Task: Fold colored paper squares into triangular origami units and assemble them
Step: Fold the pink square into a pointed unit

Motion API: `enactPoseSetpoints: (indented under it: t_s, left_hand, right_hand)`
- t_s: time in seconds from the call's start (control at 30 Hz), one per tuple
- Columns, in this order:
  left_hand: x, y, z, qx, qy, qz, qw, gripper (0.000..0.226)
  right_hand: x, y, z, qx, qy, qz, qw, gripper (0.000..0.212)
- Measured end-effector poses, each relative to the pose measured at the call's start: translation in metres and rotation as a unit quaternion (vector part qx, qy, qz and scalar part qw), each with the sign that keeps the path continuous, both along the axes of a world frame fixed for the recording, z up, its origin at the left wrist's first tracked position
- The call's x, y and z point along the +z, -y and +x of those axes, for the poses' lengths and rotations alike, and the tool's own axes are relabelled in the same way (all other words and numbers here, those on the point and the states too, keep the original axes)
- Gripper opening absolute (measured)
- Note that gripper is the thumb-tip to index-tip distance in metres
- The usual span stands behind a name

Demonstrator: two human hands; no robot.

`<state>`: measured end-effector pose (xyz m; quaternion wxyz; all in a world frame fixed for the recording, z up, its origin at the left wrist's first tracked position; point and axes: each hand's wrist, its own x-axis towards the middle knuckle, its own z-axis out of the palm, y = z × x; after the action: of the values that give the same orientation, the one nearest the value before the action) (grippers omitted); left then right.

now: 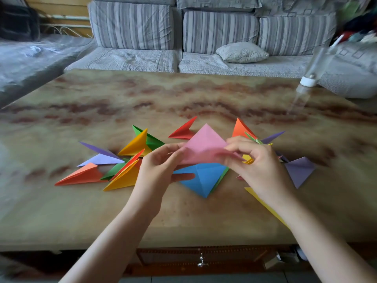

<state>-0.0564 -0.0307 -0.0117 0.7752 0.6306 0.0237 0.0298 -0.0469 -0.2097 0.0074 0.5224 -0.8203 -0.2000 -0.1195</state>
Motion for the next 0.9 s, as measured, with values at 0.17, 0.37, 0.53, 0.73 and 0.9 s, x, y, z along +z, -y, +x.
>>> enactPoseSetpoints:
  t_s: [0.17, 0.37, 0.53, 0.73, 0.9]
  left_hand:
    - [0.007, 0.005, -0.005, -0.011, 0.003, -0.016, 1.0, 0.043]
    - [0.004, 0.01, -0.006, 0.014, 0.036, 0.023, 0.999, 0.052]
    - [0.004, 0.01, -0.008, 0.033, 0.05, 0.008, 0.998, 0.057]
    - [0.002, 0.012, -0.007, 0.012, 0.003, -0.047, 0.999, 0.064]
    - [-0.004, 0.018, -0.01, -0.025, -0.002, -0.06, 0.998, 0.052]
  right_hand:
    - [0.0, -0.004, 0.001, -0.043, -0.066, 0.102, 0.992, 0.013]
    - [0.0, -0.005, 0.003, -0.047, -0.106, 0.175, 0.978, 0.029]
    - [0.002, -0.007, 0.001, -0.039, -0.134, 0.184, 0.973, 0.028]
    - [0.005, -0.01, -0.003, -0.029, -0.141, 0.205, 0.968, 0.023]
    - [0.003, -0.011, -0.004, -0.023, -0.142, 0.212, 0.967, 0.023]
